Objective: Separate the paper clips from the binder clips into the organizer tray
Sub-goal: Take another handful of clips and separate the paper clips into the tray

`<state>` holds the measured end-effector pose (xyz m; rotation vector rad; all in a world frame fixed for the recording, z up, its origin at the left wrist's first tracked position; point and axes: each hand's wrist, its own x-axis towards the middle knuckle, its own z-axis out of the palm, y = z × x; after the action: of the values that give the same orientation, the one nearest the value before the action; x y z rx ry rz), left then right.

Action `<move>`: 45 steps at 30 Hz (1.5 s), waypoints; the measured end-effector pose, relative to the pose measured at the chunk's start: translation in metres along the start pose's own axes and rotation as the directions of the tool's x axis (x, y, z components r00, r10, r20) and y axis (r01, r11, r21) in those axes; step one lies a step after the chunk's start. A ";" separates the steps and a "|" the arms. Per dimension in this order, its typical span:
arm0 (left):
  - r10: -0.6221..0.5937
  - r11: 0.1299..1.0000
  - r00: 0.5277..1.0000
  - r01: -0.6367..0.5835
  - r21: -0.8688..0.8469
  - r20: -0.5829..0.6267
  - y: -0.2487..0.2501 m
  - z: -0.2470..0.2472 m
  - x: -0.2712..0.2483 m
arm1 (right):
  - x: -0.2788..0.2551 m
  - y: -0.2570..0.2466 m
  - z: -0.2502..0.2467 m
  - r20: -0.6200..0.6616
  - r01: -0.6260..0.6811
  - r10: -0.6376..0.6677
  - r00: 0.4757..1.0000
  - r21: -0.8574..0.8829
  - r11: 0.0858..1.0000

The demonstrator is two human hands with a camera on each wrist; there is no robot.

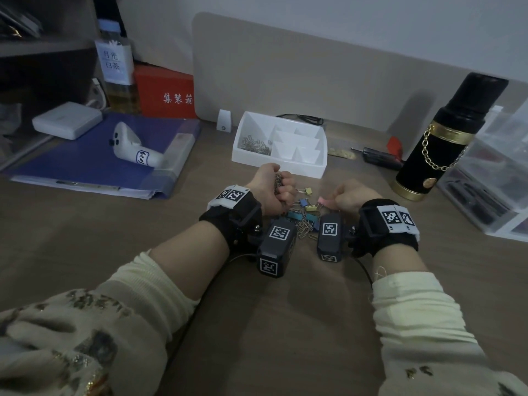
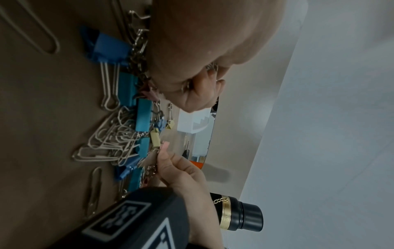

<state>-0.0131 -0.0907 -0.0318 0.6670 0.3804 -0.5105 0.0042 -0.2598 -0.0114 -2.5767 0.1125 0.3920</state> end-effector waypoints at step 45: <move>-0.024 0.995 0.999 0.019 0.093 0.046 -0.005 0.003 0.000 | -0.006 0.002 -0.003 0.076 0.191 -0.183 0.980 -0.114 0.975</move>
<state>-0.0152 -0.0961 -0.0320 0.7396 0.3214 -0.5658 -0.0012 -0.2633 -0.0080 -2.6609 -0.1821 0.4222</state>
